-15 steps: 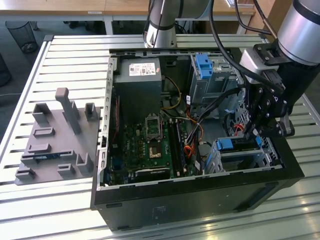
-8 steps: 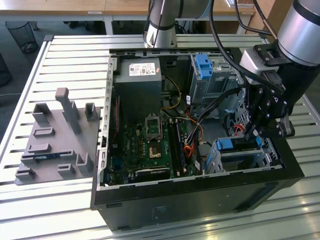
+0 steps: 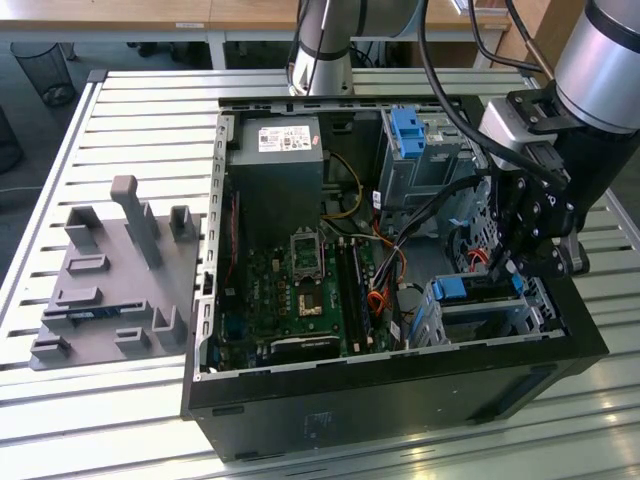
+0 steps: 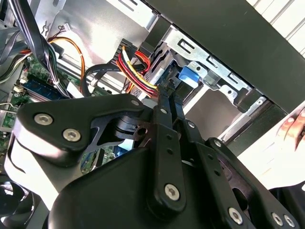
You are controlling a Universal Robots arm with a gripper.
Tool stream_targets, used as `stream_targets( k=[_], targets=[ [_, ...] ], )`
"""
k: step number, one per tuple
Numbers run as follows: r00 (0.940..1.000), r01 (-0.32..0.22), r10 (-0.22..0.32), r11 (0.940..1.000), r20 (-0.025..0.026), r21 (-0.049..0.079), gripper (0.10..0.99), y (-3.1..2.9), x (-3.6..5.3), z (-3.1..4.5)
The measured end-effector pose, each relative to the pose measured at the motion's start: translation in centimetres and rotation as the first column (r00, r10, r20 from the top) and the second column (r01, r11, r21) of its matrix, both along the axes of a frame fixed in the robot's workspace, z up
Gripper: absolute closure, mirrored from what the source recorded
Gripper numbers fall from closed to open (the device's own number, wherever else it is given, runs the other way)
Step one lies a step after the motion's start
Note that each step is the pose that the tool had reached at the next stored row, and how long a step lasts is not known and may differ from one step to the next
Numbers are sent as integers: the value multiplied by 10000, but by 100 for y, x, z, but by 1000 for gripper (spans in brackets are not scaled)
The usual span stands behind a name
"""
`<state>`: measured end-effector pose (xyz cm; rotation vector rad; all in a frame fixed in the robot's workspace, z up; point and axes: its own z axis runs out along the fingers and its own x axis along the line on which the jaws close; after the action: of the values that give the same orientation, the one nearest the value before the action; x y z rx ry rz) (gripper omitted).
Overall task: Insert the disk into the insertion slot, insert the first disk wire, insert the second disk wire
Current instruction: 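Insert the first disk wire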
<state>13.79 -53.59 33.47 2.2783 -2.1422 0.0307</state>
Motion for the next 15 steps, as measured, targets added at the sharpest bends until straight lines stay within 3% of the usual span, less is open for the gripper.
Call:
stream_targets(
  k=[15],
  targets=[
    [9998, 185, -185, 9998, 0, 0, 922, 0, 0, -16]
  ],
)
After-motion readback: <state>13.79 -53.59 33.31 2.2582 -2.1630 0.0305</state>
